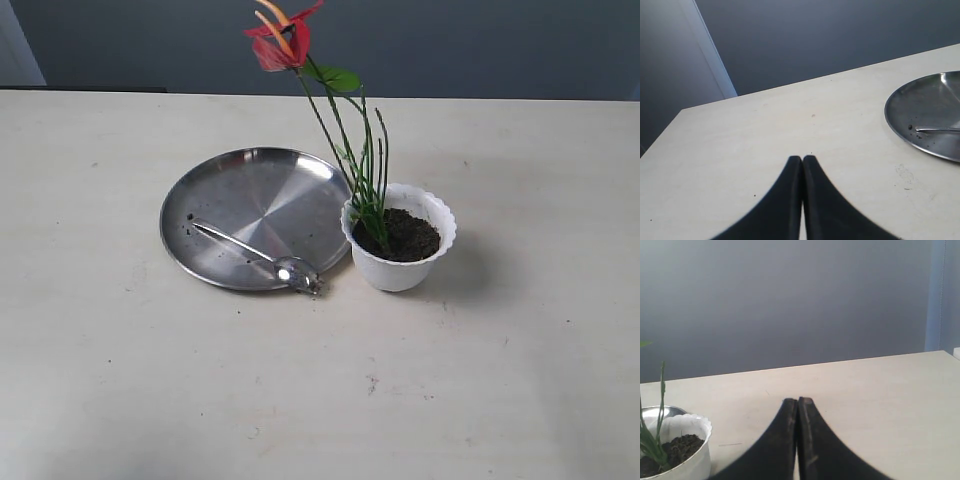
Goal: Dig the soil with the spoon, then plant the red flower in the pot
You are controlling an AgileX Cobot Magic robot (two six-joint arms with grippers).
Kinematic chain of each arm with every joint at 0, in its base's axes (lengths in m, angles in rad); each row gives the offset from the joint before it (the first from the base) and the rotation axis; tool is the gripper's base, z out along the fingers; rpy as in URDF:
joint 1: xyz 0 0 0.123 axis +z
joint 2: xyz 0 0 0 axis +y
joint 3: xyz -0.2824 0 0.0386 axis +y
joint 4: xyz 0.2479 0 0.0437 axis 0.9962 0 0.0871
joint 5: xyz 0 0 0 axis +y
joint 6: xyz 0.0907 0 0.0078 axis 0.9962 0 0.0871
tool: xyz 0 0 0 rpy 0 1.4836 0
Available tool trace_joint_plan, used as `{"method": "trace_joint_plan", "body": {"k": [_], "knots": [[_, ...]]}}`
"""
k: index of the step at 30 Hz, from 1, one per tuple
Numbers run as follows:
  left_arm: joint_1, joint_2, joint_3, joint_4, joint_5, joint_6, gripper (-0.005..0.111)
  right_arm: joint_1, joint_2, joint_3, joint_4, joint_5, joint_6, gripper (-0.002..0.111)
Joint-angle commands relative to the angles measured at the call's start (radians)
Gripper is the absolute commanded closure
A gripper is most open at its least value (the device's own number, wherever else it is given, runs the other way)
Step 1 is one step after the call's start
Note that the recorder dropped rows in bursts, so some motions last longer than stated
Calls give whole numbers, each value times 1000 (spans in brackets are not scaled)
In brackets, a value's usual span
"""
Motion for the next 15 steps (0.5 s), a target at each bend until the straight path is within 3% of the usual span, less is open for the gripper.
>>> {"method": "trace_joint_plan", "body": {"k": [1, 15], "knots": [[1, -4, 0, -3, -11, -5, 106, -4, -7, 2, -10, -2, -6, 108], [1, -4, 0, -3, -11, -5, 106, -4, -7, 2, -10, 3, -6, 108]]}}
